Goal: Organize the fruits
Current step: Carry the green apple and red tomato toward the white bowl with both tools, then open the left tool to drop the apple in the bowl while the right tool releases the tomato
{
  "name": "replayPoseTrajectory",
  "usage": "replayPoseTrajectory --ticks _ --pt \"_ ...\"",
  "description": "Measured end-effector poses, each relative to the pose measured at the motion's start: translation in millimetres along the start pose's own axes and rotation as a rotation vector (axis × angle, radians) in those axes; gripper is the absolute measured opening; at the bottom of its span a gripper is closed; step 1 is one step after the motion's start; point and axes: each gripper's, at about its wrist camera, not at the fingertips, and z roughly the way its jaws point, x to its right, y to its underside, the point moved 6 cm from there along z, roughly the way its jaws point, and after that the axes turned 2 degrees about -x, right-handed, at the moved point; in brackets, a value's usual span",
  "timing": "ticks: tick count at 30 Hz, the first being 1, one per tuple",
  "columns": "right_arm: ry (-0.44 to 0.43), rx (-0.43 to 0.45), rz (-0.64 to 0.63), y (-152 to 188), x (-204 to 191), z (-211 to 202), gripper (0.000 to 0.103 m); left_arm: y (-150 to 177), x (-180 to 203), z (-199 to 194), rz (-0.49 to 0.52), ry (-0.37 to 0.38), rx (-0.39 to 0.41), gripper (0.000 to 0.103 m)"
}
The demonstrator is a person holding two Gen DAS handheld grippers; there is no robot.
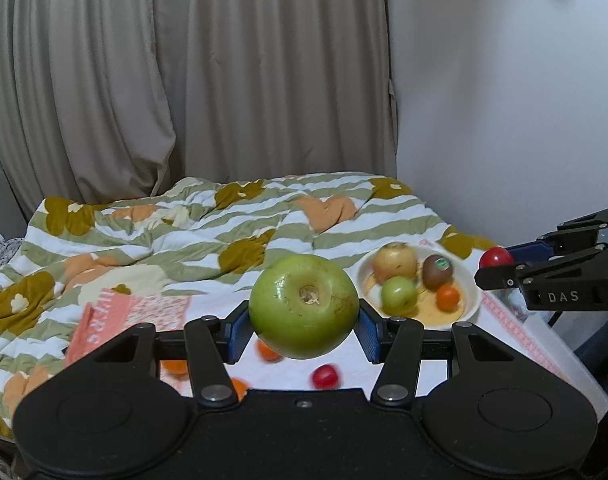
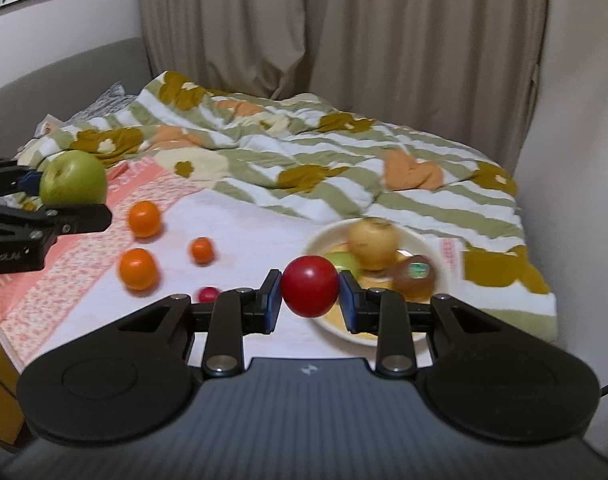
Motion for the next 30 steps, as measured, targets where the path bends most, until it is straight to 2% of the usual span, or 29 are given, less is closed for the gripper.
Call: replayPoseTrajectory --ticks 6,13,23,30 --pt "0.015 -0.022 0.01 3 56 12 0.046 -15 46 25 -0.027 0.011 -0.013 0.058" --pt "0.038 -0.06 0.043 11 100 37 0.046 -22 93 68 -0.017 0.078 -0.07 0.058" --pt "0.06 -0.117 0.077 16 130 76 0.046 -12 138 144 0.049 0.184 -0.207 0.058" --pt "0.064 -0.149 0.088 18 140 100 0.046 5 145 190 0.062 0.206 -0.324 0.058"
